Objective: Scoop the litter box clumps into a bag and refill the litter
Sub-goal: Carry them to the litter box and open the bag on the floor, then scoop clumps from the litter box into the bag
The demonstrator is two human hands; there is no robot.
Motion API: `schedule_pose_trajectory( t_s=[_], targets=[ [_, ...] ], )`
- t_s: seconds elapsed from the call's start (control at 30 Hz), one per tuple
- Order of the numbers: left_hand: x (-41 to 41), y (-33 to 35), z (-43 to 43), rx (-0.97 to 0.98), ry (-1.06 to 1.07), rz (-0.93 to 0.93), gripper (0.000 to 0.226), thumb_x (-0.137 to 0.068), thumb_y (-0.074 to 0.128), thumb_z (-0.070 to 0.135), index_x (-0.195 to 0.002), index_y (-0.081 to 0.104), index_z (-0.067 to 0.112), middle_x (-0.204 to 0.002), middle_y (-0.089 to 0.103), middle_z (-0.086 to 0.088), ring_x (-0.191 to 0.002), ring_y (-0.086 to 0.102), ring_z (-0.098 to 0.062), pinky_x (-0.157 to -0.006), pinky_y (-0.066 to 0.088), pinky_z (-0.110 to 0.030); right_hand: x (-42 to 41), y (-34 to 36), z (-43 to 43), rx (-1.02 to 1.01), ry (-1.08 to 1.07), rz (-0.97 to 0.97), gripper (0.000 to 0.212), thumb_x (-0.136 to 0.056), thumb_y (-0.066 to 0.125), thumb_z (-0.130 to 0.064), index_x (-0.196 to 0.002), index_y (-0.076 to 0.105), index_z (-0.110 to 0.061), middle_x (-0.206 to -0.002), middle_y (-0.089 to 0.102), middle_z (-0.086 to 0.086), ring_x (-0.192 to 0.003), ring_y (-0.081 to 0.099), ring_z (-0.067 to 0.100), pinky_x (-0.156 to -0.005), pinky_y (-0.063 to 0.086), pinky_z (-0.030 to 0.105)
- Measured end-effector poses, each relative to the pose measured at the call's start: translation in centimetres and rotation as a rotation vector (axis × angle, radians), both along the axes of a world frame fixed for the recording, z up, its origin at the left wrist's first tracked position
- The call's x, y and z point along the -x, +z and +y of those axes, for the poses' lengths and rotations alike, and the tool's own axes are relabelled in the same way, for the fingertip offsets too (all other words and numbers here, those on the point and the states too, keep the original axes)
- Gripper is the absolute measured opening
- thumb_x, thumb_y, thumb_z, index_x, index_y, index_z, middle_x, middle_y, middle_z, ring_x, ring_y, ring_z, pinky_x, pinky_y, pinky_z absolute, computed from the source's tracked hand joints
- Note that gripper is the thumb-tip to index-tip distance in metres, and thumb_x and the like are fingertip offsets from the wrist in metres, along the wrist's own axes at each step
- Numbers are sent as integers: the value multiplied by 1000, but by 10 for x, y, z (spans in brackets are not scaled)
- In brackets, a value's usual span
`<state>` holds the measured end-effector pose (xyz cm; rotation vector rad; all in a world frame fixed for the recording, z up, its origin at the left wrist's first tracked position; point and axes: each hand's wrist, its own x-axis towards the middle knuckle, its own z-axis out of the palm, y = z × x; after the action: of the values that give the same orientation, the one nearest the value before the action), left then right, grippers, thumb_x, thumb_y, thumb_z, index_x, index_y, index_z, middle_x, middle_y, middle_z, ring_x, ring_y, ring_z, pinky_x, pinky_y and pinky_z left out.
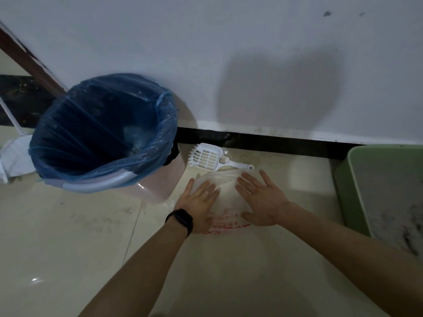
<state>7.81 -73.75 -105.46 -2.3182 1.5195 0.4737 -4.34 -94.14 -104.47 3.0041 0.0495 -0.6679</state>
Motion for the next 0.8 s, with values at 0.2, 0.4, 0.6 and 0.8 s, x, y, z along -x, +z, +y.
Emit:
schedule_pose_trajectory(
  t_s=[0.2,0.4,0.6,0.8],
  targets=[
    [13,9,-8,4,30,8,74,-91,40,43,-155,8,22,-163,2,-3,-148,-4,-20,-114,-16,-52,-1,4,11,16,-2,94,71,-92,41,-56,-153,26,-23,-165,6,10,-151,-6,25,-116,-11,57],
    [16,23,-18,38,125,40,71,-91,44,35,-154,11,26,-163,5,-1,-148,-1,-19,-117,-9,-48,5,20,8,-58,-60,89,67,-95,41,-47,-154,21,-25,-165,7,8,-152,0,24,-119,-3,54],
    [12,64,-61,296,209,121,62,-92,44,38,-150,25,31,-158,25,-2,-144,21,-26,-118,16,-41,23,86,-25,-222,-172,-138,57,-98,42,-42,-152,29,-27,-162,23,4,-149,18,24,-119,17,44],
    [48,103,-140,485,158,272,54,-94,47,39,-146,36,29,-146,44,0,-125,47,-21,-100,44,-36,100,139,-68,-401,-509,-493,51,-97,48,-41,-145,43,-27,-151,41,-6,-139,34,17,-112,31,32]
  ],
)
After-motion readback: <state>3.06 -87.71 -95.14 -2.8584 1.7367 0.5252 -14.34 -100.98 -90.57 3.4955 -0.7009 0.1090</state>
